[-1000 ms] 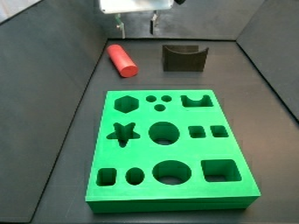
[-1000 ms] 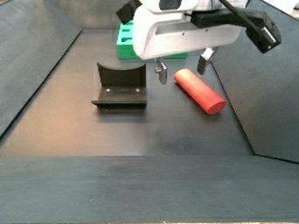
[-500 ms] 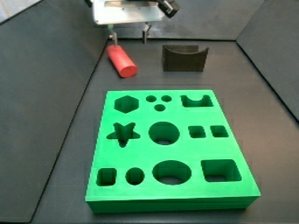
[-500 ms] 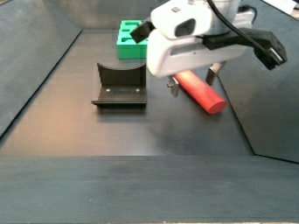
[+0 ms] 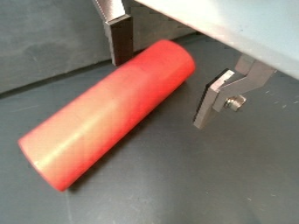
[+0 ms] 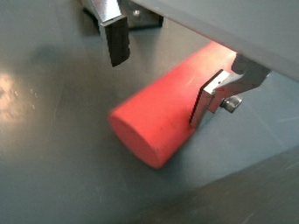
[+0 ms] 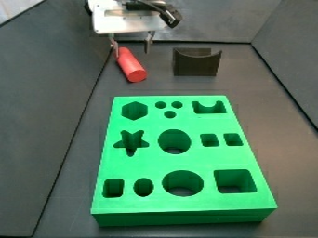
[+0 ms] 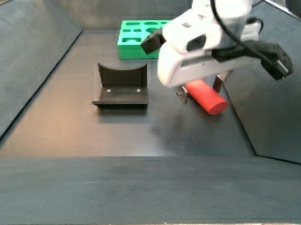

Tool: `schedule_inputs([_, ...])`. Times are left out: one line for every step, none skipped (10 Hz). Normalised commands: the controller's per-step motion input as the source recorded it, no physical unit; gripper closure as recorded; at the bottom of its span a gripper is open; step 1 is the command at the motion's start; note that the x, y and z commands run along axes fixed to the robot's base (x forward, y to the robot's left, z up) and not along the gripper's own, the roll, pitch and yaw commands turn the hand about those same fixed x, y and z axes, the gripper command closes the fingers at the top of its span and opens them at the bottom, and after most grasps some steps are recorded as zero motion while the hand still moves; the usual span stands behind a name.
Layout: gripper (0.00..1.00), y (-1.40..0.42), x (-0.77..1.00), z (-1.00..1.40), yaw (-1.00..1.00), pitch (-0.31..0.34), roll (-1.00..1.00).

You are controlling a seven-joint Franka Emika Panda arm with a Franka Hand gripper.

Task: Pick up the oval object. Move up. Place the oval object on the fixture. Regrasp the oval object. Move to above the board. Insert the oval object.
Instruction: Pick up the oval object.

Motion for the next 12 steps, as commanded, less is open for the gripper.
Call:
schedule_inputs([0.00, 0.01, -0.07, -0.58, 0.00, -0.079, 0.00])
schedule_inputs([0.00, 0.02, -0.19, -0.63, 0.00, -0.081, 0.00])
schedule_inputs([0.00, 0.00, -0.16, -0.05, 0.00, 0.000, 0.00])
schedule_inputs([0.00, 0.00, -0.04, 0.00, 0.00, -0.011, 0.00])
schedule_inputs([0.00, 0.00, 0.00, 0.00, 0.00, 0.000, 0.00])
schedule_inputs([1.00, 0.00, 0.00, 0.00, 0.00, 0.000, 0.00])
schedule_inputs([1.00, 0.00, 0.00, 0.00, 0.00, 0.000, 0.00])
schedule_inputs([1.00, 0.00, 0.00, 0.00, 0.00, 0.000, 0.00])
schedule_inputs([1.00, 0.00, 0.00, 0.00, 0.00, 0.000, 0.00])
schedule_inputs([1.00, 0.00, 0.00, 0.00, 0.00, 0.000, 0.00])
schedule_inputs([1.00, 0.00, 0.00, 0.00, 0.00, 0.000, 0.00])
schedule_inputs([1.00, 0.00, 0.00, 0.00, 0.00, 0.000, 0.00])
